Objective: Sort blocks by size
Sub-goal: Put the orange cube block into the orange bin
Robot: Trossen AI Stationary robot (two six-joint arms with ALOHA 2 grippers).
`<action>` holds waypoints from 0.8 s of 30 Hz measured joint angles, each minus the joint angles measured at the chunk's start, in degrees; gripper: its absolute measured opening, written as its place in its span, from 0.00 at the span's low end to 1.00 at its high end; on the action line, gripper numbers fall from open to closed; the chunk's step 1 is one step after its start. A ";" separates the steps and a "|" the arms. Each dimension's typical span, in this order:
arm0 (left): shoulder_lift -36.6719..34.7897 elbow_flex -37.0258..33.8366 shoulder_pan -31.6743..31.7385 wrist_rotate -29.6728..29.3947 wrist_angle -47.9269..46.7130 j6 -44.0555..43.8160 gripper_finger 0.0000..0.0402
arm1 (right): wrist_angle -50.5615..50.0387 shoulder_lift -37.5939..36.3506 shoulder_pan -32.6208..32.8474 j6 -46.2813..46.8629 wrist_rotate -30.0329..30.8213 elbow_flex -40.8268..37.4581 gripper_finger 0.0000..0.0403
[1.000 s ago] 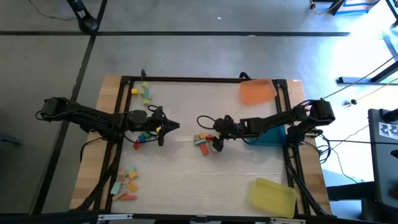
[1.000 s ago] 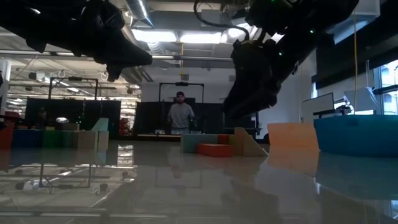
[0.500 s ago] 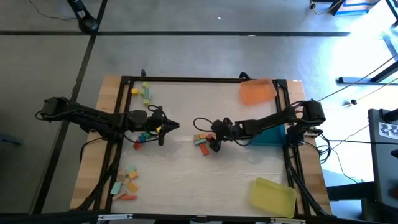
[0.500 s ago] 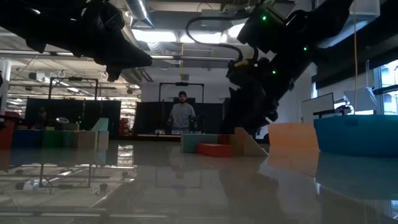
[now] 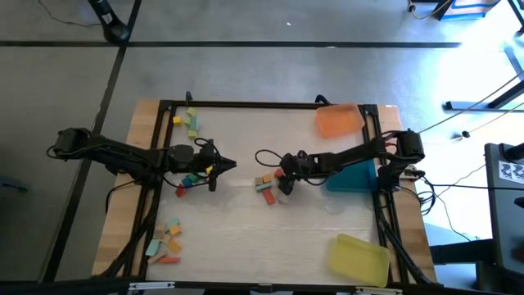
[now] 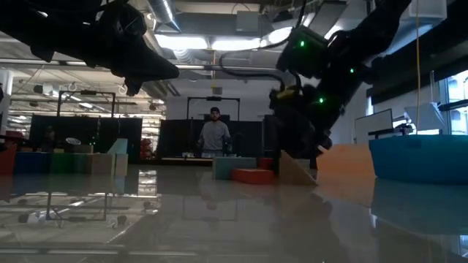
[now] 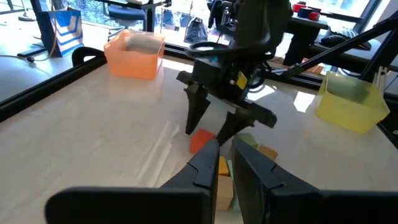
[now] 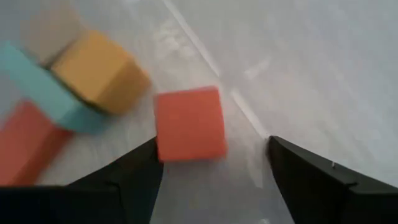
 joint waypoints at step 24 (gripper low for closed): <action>0.00 0.00 0.00 -0.02 0.00 1.55 0.08 | 2.75 -0.14 -1.30 -18.24 -2.75 0.11 0.33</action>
